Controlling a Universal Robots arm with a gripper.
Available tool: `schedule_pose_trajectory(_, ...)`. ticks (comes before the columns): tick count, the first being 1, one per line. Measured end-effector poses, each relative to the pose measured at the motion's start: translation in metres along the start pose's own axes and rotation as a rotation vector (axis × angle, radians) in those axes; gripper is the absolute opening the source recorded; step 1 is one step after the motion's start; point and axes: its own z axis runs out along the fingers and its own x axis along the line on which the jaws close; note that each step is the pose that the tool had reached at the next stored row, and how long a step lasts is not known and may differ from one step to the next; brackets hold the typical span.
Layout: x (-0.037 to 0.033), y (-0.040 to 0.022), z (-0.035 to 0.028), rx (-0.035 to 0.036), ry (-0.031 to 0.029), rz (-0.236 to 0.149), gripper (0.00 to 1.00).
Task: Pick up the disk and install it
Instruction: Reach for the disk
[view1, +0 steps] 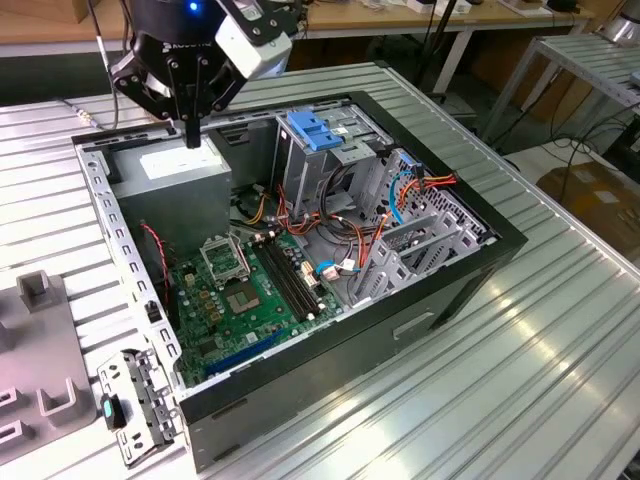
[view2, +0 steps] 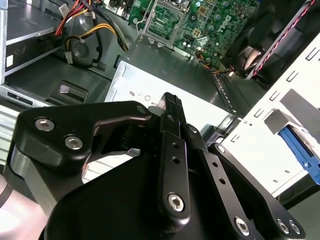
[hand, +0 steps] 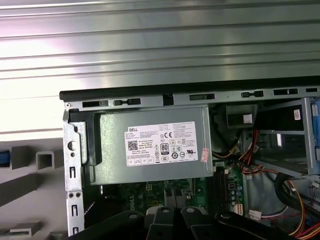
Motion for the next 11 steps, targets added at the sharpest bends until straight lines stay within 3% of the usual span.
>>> schedule_pose_trajectory(11, 0.0148, -0.0011, 0.0002, 0.0000, 0.0000, 0.000, 0.11)
